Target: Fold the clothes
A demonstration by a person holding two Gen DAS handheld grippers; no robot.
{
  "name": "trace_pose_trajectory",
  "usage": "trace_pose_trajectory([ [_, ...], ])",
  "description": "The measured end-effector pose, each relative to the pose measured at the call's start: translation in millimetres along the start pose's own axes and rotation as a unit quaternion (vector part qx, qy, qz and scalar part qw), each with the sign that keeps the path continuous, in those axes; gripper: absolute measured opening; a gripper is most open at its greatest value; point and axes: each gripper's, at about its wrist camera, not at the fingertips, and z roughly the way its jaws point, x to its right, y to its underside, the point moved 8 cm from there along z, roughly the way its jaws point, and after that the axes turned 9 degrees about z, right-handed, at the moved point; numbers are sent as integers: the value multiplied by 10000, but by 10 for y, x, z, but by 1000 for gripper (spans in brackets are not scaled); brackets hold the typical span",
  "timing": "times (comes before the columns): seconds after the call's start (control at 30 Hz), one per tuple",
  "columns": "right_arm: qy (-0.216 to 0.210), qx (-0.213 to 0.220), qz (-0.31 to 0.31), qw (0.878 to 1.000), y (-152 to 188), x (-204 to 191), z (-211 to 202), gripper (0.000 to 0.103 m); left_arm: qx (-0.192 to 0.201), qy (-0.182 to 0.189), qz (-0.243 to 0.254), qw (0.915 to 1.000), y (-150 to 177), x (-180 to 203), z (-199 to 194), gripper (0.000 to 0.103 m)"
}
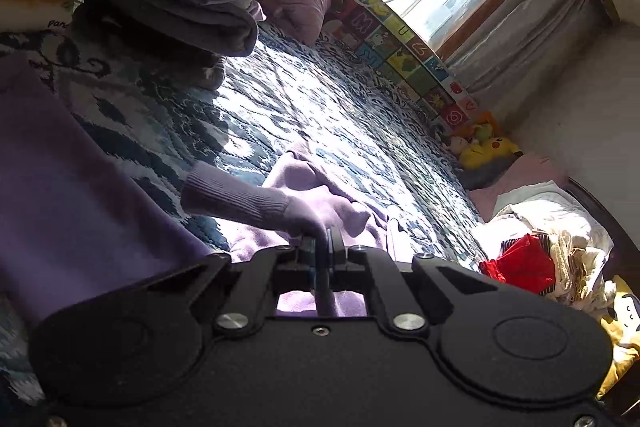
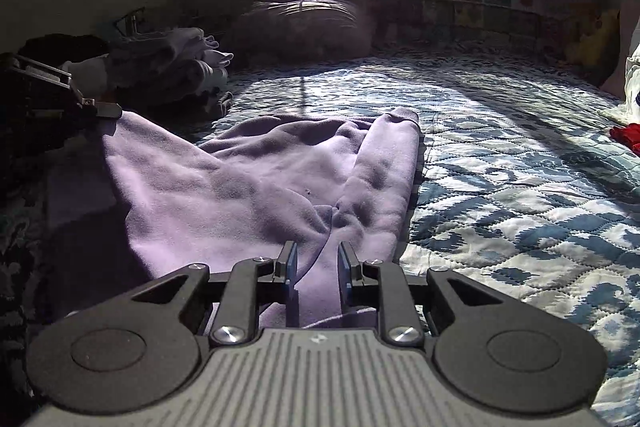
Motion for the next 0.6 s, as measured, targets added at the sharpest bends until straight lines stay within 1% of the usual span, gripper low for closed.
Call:
trace_pose_trajectory([
  [0.07,0,-178,-53,9998,99,11,28,24,21,154,141,9998,-121,222,93,2],
  [0.13,32,-47,-72,10000,109,12,-6,24,5,291,231,9993,-213,433,232,2],
  [0.2,-36,165,111,9998,84,22,-104,24,-51,376,304,9988,-264,622,396,2],
  [0.23,-116,138,132,9998,109,24,-106,24,-61,392,367,9985,-291,707,474,2],
  [0.3,-180,-329,-17,9993,257,37,34,23,-98,476,415,9980,-321,849,631,2],
  [0.5,-397,-341,175,9985,259,115,-6,21,-290,612,564,9961,-309,1187,1096,2],
  [0.6,-616,-421,443,9962,243,165,8,21,-399,624,709,9947,-262,1323,1321,2],
])
